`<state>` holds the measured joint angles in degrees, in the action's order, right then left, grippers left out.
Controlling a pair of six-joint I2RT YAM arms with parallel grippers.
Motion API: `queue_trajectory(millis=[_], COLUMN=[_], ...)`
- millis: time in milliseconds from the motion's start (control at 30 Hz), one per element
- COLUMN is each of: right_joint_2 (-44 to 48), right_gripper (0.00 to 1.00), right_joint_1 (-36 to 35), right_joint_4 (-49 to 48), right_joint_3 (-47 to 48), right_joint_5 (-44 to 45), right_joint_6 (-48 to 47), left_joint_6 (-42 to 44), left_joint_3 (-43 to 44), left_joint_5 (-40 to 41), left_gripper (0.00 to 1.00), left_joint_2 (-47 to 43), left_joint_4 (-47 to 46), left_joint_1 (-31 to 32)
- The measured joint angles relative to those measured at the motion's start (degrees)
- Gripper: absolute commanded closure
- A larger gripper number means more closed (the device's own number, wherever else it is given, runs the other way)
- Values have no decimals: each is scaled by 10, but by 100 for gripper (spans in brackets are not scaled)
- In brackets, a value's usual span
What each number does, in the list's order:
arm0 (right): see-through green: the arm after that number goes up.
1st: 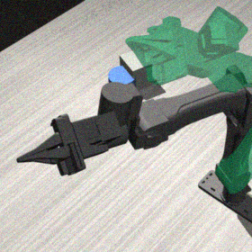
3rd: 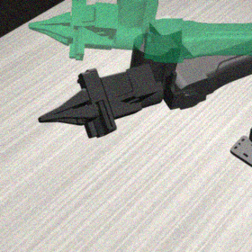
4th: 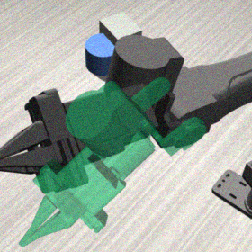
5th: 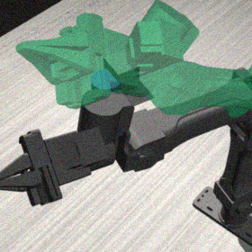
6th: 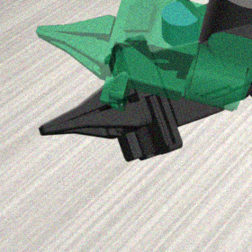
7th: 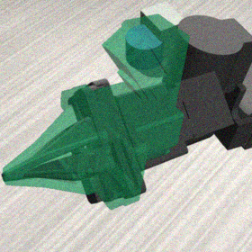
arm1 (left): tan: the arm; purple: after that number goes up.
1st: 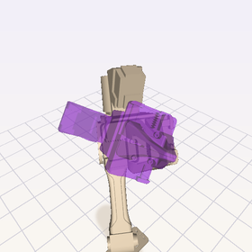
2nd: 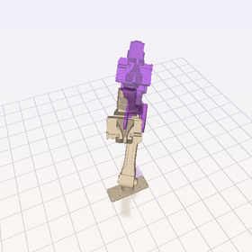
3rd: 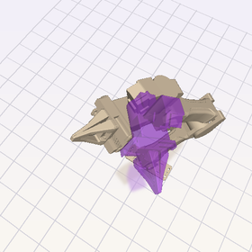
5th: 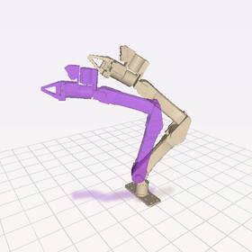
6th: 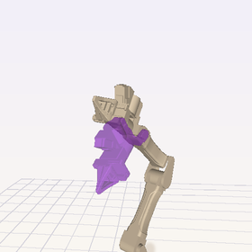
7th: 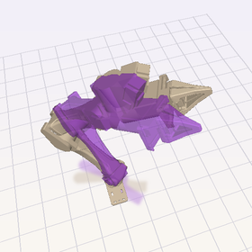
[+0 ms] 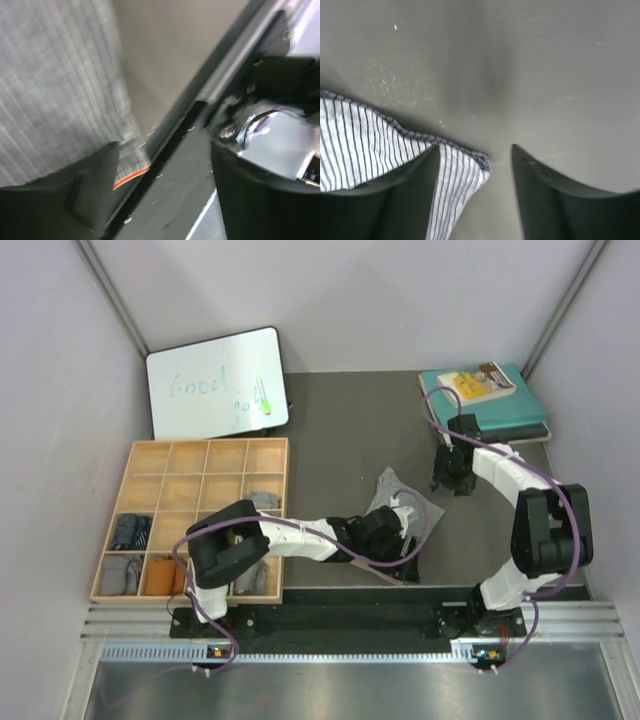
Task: Roll the underwear
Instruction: Fold the underwear at the center of the board.
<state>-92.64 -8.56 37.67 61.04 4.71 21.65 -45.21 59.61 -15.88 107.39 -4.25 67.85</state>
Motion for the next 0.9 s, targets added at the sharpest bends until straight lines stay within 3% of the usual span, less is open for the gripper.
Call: queue_trajectory(millis=[267, 467, 633, 900], right_joint_2=[154, 286, 366, 376], right_gripper=[35, 36, 40, 46], right_joint_1=[11, 2, -62, -181], right_joint_4=[-11, -27, -24, -29], right_joint_3=[-72, -219, -311, -359], right_joint_5=[-61, -160, -196, -196], right_joint_6=[7, 82, 170, 275], left_joint_6=[44, 99, 128, 137], left_joint_3=[19, -12, -43, -98], left_joint_5=[17, 68, 88, 88], left_gripper=[2, 3, 3, 4], left_joint_2=[-30, -111, -123, -123], left_joint_4=[53, 79, 78, 41], left_joint_1=[10, 1, -10, -10])
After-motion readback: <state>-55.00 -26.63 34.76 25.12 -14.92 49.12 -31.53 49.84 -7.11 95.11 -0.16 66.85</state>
